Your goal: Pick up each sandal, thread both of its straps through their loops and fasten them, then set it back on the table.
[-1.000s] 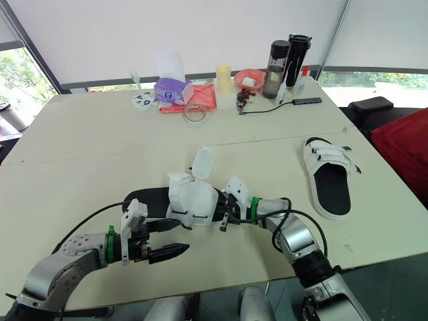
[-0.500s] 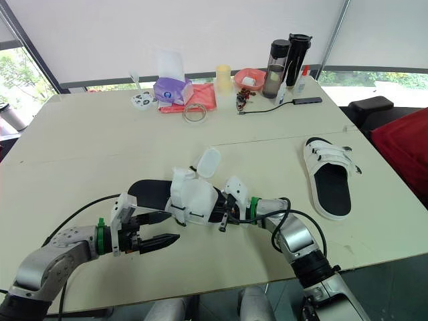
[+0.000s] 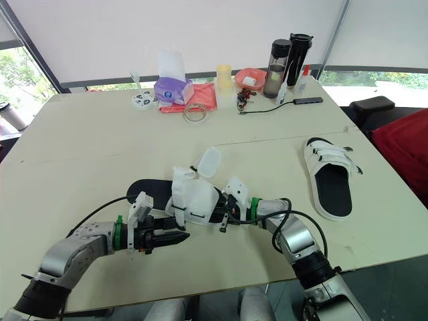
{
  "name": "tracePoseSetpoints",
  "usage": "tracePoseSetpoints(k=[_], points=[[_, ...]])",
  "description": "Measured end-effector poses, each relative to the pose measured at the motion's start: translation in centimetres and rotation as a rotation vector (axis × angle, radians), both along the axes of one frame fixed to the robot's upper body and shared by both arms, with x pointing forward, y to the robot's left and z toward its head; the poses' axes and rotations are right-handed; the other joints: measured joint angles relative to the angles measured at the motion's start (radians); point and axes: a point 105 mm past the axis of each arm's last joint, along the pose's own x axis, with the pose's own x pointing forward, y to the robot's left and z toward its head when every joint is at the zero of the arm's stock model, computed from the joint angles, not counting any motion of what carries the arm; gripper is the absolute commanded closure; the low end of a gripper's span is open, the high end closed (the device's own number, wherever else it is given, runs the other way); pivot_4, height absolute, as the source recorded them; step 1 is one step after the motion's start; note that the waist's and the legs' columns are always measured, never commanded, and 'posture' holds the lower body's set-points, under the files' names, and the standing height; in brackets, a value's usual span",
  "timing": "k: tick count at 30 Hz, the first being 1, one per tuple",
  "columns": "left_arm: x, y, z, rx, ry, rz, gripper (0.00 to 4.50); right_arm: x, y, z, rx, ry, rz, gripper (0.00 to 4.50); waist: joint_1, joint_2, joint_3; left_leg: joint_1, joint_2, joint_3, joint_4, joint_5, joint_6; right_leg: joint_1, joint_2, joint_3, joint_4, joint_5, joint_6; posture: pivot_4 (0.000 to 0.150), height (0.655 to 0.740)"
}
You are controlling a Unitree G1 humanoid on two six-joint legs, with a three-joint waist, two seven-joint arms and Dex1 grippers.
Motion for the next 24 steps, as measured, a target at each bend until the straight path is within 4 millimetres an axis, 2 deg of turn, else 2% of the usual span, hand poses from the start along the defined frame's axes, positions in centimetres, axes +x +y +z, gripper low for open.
tracePoseSetpoints(k=[2, 3, 9, 16, 19, 22, 24], points=[[0.1, -0.1, 0.2, -0.009, 0.001, 0.002, 4.41, 0.0, 0.0, 0.0, 0.001, -0.001, 0.001, 4.50, 0.000, 0.000, 0.000, 0.000, 0.000, 0.000, 0.000, 0.000, 0.000, 0.000, 0.000, 0.000, 0.000, 0.001, -0.001, 0.150, 0.7400], [0.1, -0.1, 0.2, -0.018, 0.014, -0.001, 4.46, -0.1, 0.0, 0.0, 0.001, -0.001, 0.001, 4.50, 0.000, 0.000, 0.000, 0.000, 0.000, 0.000, -0.001, 0.000, 0.000, 0.000, 0.000, 0.000, 0.001, 0.001, -0.001, 0.150, 0.7400], [-0.7, 0.7, 0.5, -0.015, 0.062, -0.006, 4.46, -0.1, 0.1, 0.0, 0.001, -0.001, 0.001, 4.50, 0.000, 0.000, 0.000, 0.000, -0.001, 0.000, -0.001, 0.000, 0.000, -0.001, 0.000, 0.000, 0.002, 0.000, 0.000, 0.150, 0.7400], [-4.7, 3.1, 0.2, 0.042, 0.176, -0.080, 4.46, -0.1, 0.6, 0.0, 0.000, -0.004, 0.018, 4.50, -0.009, -0.001, 0.000, 0.003, 0.001, 0.000, -0.003, -0.003, -0.003, -0.002, 0.000, 0.000, 0.003, 0.002, -0.003, 0.150, 0.7400], [-6.3, 4.7, -0.2, 0.075, 0.230, -0.063, 4.46, 0.0, 0.6, 0.1, 0.000, -0.007, 0.019, 4.50, -0.008, 0.000, 0.000, 0.005, 0.001, 0.000, -0.006, -0.003, -0.003, -0.001, 0.000, 0.000, 0.003, 0.000, 0.000, 0.150, 0.7400], [-7.3, 4.6, -0.1, 0.058, 0.253, -0.077, 4.46, 0.1, 0.6, 0.0, -0.002, -0.006, 0.019, 4.50, -0.007, 0.000, 0.000, 0.005, 0.001, 0.000, -0.006, -0.003, -0.003, -0.001, -0.001, 0.000, 0.000, 0.000, 0.000, 0.150, 0.7400], [-7.3, 4.4, 0.1, 0.048, 0.244, -0.075, 4.46, 0.2, 0.7, -0.1, -0.001, -0.004, 0.019, 4.50, -0.009, 0.000, 0.000, 0.005, 0.002, 0.000, -0.006, -0.003, -0.003, -0.001, -0.001, 0.000, -0.002, 0.000, 0.000, 0.150, 0.7400]])
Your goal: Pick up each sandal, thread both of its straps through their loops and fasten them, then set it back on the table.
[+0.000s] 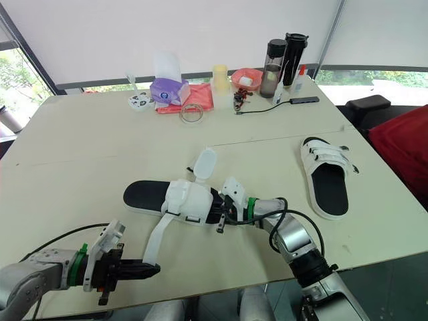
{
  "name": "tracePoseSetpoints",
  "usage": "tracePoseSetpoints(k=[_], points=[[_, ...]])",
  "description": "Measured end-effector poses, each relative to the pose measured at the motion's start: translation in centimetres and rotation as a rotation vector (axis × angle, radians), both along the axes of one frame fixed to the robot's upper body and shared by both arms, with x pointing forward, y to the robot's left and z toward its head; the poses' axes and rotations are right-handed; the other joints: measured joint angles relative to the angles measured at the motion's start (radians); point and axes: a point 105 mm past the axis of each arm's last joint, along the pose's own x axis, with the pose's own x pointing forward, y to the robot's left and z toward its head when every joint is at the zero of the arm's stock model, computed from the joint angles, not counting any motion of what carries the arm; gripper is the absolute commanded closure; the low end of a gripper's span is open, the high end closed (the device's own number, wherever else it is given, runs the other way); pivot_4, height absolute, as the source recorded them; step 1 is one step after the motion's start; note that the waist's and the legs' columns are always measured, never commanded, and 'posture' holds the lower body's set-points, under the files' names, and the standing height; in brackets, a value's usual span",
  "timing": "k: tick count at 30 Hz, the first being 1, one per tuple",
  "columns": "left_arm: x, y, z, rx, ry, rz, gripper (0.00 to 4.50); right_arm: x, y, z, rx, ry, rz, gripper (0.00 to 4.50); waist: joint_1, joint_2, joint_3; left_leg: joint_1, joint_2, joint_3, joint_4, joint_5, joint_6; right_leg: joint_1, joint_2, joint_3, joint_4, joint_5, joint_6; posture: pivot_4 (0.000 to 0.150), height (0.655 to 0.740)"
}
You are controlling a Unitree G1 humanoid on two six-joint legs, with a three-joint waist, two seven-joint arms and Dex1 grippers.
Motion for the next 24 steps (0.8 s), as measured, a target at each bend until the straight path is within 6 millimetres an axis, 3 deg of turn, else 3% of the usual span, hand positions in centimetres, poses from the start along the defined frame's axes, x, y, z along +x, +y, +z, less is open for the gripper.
tracePoseSetpoints(k=[8, 12, 16, 21, 24], points=[[-1.0, 0.3, -0.6, 0.036, 0.006, -0.017, 4.46, -0.1, 0.5, 0.1, 0.003, -0.007, 0.019, 4.50, -0.019, 0.000, 0.000, 0.001, 0.000, 0.002, -0.003, 0.000, 0.000, -0.002, -0.002, 0.000, -0.001, 0.000, -0.001, 0.150, 0.7400], [-0.5, 0.0, -0.4, 0.031, -0.021, -0.011, 4.46, -0.1, 0.5, 0.2, 0.004, -0.014, 0.022, 4.50, -0.017, -0.002, -0.001, 0.002, 0.000, 0.002, -0.006, 0.000, 0.000, -0.002, -0.003, -0.001, 0.000, 0.002, -0.003, 0.150, 0.7400], [1.4, -0.5, 1.9, -0.050, -0.066, 0.027, 4.46, 0.1, 0.4, 0.1, 0.000, -0.008, 0.019, 4.50, -0.016, -0.003, -0.002, 0.002, -0.001, 0.002, -0.006, 0.000, 0.000, -0.002, -0.004, -0.002, -0.001, 0.000, -0.001, 0.150, 0.7400], [2.2, -0.9, 4.1, -0.115, -0.067, 0.037, 4.46, 0.1, 0.4, 0.1, 0.002, -0.012, 0.025, 4.50, -0.017, -0.004, -0.002, 0.003, -0.001, 0.002, -0.005, 0.000, 0.000, -0.002, -0.004, -0.002, 0.000, 0.001, -0.001, 0.150, 0.7400], [3.6, -2.1, 7.5, -0.219, -0.139, 0.027, 4.46, 0.1, 0.3, 0.0, -0.001, -0.011, 0.023, 4.50, -0.009, -0.005, -0.003, 0.004, -0.001, 0.002, -0.005, 0.000, 0.000, -0.001, -0.004, -0.004, 0.001, 0.001, 0.000, 0.150, 0.7400]])
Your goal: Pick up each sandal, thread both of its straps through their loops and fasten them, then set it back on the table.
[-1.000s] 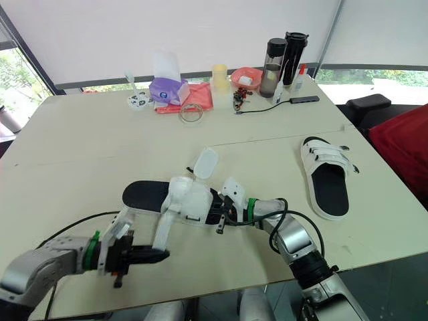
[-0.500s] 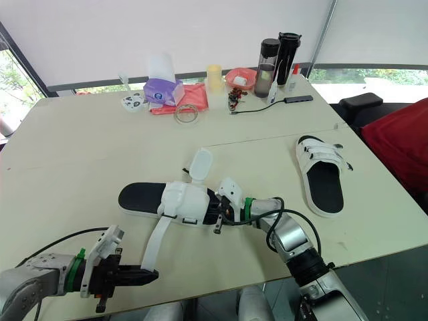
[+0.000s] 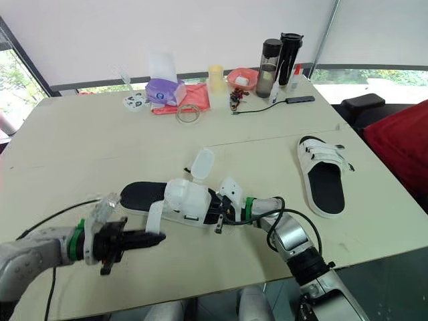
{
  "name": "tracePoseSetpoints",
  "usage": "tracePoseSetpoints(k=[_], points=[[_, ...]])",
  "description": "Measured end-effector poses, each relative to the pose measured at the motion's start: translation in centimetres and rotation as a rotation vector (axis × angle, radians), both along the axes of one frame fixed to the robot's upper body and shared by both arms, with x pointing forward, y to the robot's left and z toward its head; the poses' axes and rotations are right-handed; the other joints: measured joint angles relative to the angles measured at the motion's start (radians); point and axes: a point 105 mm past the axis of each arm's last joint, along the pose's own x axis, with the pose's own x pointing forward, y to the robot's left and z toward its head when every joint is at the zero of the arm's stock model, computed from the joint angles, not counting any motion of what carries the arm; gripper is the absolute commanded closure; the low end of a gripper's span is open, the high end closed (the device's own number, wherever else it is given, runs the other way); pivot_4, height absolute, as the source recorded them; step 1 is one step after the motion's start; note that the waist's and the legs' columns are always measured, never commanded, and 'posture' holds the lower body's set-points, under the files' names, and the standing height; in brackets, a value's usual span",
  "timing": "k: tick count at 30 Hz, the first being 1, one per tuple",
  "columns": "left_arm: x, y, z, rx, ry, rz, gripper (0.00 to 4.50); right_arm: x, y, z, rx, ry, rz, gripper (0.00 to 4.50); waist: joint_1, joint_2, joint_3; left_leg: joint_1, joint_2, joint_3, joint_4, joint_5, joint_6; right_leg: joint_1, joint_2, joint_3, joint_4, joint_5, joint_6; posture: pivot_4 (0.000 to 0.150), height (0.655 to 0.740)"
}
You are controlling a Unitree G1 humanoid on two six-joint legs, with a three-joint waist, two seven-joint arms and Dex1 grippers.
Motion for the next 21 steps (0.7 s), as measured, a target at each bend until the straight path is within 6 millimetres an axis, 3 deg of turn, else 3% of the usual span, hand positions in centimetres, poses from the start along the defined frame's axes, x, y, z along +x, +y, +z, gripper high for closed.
tracePoseSetpoints(k=[3, 8, 11, 18, 21], points=[[0.9, -0.9, 1.8, -0.024, -0.063, -0.015, 4.46, 0.0, 0.1, 0.0, 0.001, -0.001, 0.002, 4.50, -0.001, 0.000, 0.000, 0.001, -0.001, 0.000, 0.000, 0.000, 0.000, 0.001, 0.000, 0.000, 0.001, 0.000, -0.001, 0.150, 0.7400], [3.0, -1.7, 2.6, -0.051, -0.073, -0.012, 4.46, 0.1, 0.1, 0.0, 0.003, -0.005, 0.003, 4.50, 0.009, -0.002, 0.000, 0.003, -0.001, 0.000, 0.002, 0.001, 0.001, 0.003, 0.005, -0.001, 0.006, 0.003, -0.004, 0.150, 0.7400], [4.3, -1.4, 2.5, -0.057, -0.054, 0.016, 3.52, 0.1, 0.0, -0.1, 0.002, -0.002, -0.001, 4.50, 0.013, -0.003, 0.000, 0.003, -0.001, -0.001, 0.006, 0.001, 0.001, 0.002, 0.006, 0.000, 0.012, 0.001, -0.001, 0.150, 0.7400], [6.2, -0.9, 2.2, -0.038, -0.075, 0.049, 0.05, 0.2, -0.1, -0.2, 0.004, -0.001, -0.008, 4.50, 0.016, -0.003, 0.000, 0.003, 0.000, -0.003, 0.009, 0.000, 0.000, 0.000, 0.006, 0.001, 0.012, 0.001, -0.001, 0.150, 0.7400], [7.4, -1.4, 2.7, -0.046, -0.126, 0.066, 0.05, 0.2, -0.1, -0.2, 0.006, 0.000, -0.010, 4.50, 0.016, -0.003, 0.000, 0.002, 0.000, -0.003, 0.009, 0.000, 0.000, 0.001, 0.005, 0.001, 0.012, 0.001, -0.001, 0.150, 0.7400]])
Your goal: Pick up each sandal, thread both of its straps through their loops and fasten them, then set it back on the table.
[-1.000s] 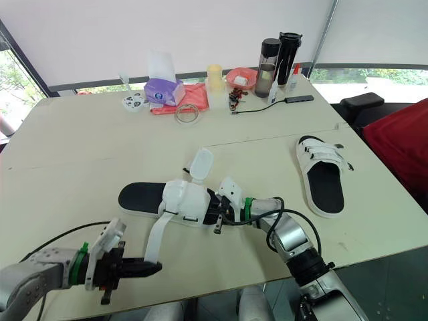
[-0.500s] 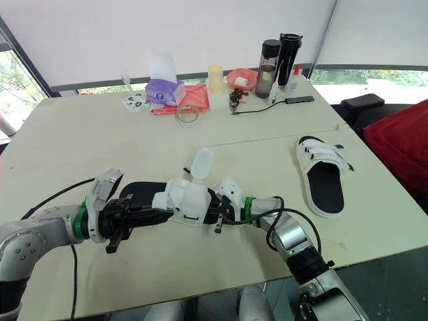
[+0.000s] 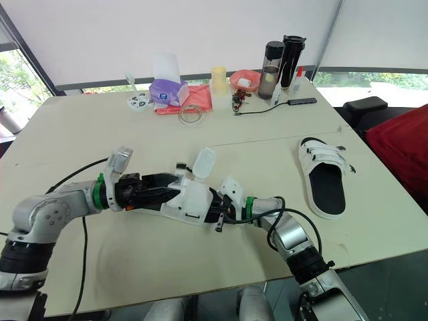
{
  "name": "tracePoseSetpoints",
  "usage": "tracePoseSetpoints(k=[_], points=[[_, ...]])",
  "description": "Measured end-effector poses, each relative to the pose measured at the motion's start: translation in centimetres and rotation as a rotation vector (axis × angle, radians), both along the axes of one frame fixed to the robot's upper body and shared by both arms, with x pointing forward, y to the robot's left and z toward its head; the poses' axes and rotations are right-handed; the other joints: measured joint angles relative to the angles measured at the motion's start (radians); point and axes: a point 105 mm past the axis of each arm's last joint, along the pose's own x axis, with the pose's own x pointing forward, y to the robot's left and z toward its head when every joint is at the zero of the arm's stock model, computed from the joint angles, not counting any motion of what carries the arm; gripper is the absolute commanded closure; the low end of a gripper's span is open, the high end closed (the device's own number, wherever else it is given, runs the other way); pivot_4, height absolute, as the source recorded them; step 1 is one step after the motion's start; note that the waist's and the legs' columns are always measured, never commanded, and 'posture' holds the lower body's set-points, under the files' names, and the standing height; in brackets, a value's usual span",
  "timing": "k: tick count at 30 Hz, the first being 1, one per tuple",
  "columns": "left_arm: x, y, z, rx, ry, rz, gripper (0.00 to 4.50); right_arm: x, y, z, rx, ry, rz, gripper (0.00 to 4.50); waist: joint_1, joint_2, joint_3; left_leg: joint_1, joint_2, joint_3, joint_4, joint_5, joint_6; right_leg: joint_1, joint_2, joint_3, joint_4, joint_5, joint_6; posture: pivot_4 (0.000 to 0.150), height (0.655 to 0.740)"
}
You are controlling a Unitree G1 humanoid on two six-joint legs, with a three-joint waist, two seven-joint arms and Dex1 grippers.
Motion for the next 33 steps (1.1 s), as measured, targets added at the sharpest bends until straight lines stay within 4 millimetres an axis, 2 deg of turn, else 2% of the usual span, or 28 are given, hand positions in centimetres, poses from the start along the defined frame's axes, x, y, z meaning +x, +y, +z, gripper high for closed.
tracePoseSetpoints(k=[3, 6, 13, 16, 22, 28, 31, 33], points=[[1.6, 0.1, 1.2, 0.000, -0.067, 0.049, 0.05, 0.0, 0.1, 0.0, 0.004, 0.001, 0.001, 4.50, -0.002, 0.000, 0.000, 0.000, 0.000, -0.001, 0.000, 0.000, 0.000, 0.001, 0.001, 0.000, 0.000, 0.000, 0.000, 0.150, 0.7400], [2.4, 0.6, 1.8, 0.009, -0.106, 0.080, 0.05, 0.0, 0.2, 0.1, 0.007, 0.000, 0.002, 4.50, -0.005, 0.000, 0.000, 0.000, 0.000, 0.000, 0.000, 0.000, 0.001, 0.001, 0.003, 0.000, 0.002, 0.000, 0.000, 0.150, 0.7400], [6.0, 3.6, 0.8, 0.057, -0.110, 0.259, 0.05, 0.2, 0.2, 0.1, 0.005, -0.002, 0.000, 4.50, 0.001, -0.001, 0.000, 0.001, 0.000, -0.002, 0.001, 0.000, 0.000, 0.001, 0.004, 0.000, 0.004, 0.001, 0.000, 0.150, 0.7400], [7.5, 3.7, 0.1, 0.045, -0.073, 0.288, 0.05, 0.3, 0.3, 0.2, 0.004, -0.001, 0.001, 4.50, 0.000, -0.002, 0.000, 0.001, 0.000, -0.002, 0.002, 0.000, 0.000, 0.002, 0.005, 0.000, 0.004, 0.000, 0.000, 0.150, 0.7400], [7.0, 2.4, -3.1, 0.048, 0.068, 0.161, 0.05, 0.4, 0.5, 0.2, 0.009, -0.002, 0.005, 4.50, -0.006, -0.002, 0.000, 0.002, 0.000, -0.002, 0.002, 0.002, 0.003, 0.001, 0.007, 0.000, 0.006, 0.002, -0.001, 0.150, 0.7400], [7.2, 1.3, -3.0, 0.049, 0.082, 0.081, 0.05, 0.3, 0.5, 0.1, 0.009, 0.001, 0.004, 4.50, -0.003, -0.004, 0.001, 0.002, 0.001, -0.003, 0.002, 0.001, 0.001, 0.002, 0.008, 0.000, 0.006, 0.002, -0.002, 0.150, 0.7400], [7.3, 0.9, -3.2, 0.042, 0.083, 0.074, 0.93, 0.3, 0.5, 0.1, 0.011, 0.004, 0.004, 4.50, -0.004, -0.004, 0.001, 0.002, 0.001, -0.004, 0.002, 0.001, 0.002, 0.001, 0.008, 0.000, 0.006, 0.002, -0.002, 0.150, 0.7400], [7.2, 0.6, -3.4, 0.032, 0.090, 0.056, 1.90, 0.2, 0.5, 0.0, 0.012, 0.007, 0.003, 4.50, -0.004, -0.004, 0.001, 0.002, 0.001, -0.004, 0.002, 0.002, 0.003, 0.001, 0.008, 0.000, 0.006, 0.002, -0.002, 0.150, 0.7400]])
